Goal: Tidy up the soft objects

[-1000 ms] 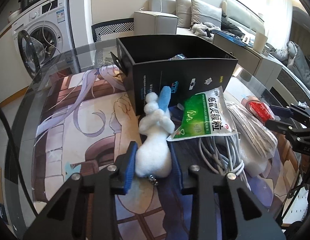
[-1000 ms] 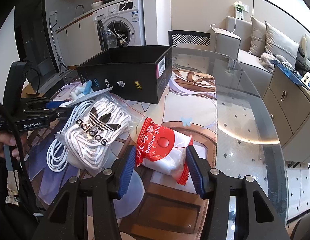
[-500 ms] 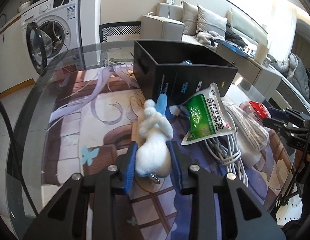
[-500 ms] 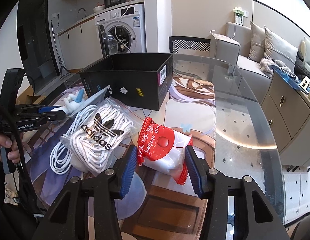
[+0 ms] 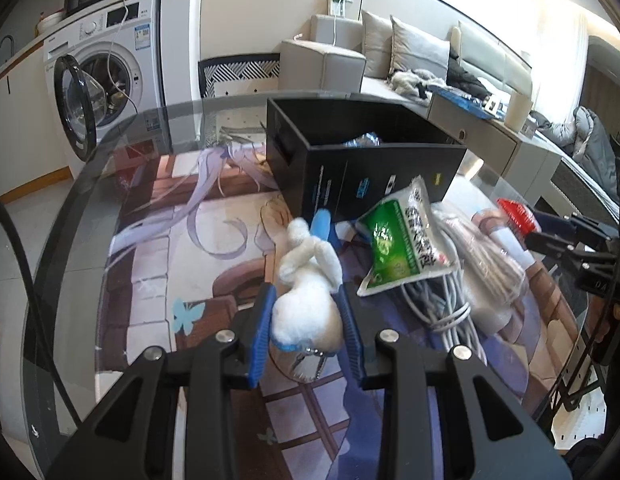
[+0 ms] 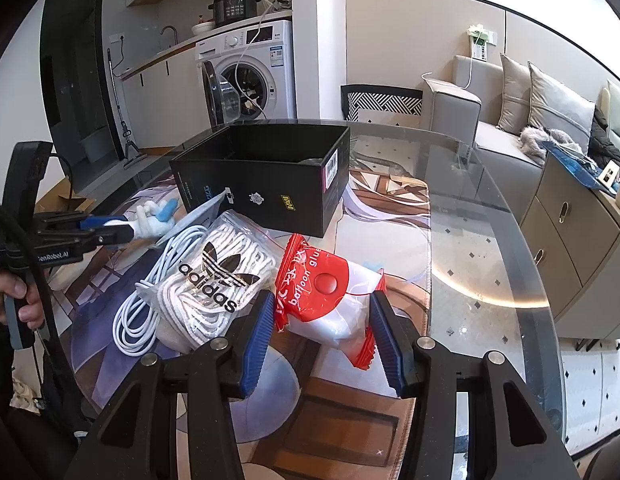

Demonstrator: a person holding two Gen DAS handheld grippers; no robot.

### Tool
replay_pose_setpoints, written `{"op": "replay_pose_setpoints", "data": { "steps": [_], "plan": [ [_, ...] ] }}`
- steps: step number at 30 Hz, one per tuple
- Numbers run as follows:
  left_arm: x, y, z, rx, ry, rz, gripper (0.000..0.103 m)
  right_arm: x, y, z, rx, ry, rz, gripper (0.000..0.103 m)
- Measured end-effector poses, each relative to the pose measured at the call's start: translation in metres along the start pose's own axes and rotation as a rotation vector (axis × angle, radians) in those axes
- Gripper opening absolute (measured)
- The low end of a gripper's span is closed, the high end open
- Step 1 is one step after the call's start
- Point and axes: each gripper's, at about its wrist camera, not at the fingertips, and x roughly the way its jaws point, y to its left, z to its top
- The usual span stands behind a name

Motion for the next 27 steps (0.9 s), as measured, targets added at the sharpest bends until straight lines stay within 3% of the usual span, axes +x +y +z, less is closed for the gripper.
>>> {"op": "replay_pose_setpoints", "data": {
  "steps": [2,5,12,13,14,15,27],
  "plan": [
    [0.005,-0.001,0.0,0.004,0.018,0.012,0.034,0.001,0.0,0.0,-0.001,0.003,-0.001,0.049],
    [0.01,-0.001,0.004,0.001,0.019,0.023,0.06,0.001,0.0,-0.001,0.0,0.005,0.002,0.049],
    [0.033,-0.003,0.008,0.004,0.069,0.034,0.057,0.001,0.0,-0.002,-0.001,0.006,0.0,0.049],
    [0.034,-0.002,0.009,0.002,0.06,0.039,0.054,0.001,0.0,-0.002,-0.001,0.005,0.001,0.049],
    [0.034,-0.002,0.01,0.001,0.059,0.04,0.038,0.002,0.0,-0.002,-0.002,0.005,0.001,0.049],
    [0.034,-0.001,0.011,0.002,0.058,0.04,0.033,0.003,-0.001,-0.002,-0.002,0.005,0.0,0.049],
    [0.006,-0.001,0.017,-0.022,-0.033,0.004,0.032,0.0,0.004,0.007,-0.014,-0.028,0.014,0.049]
  ]
}}
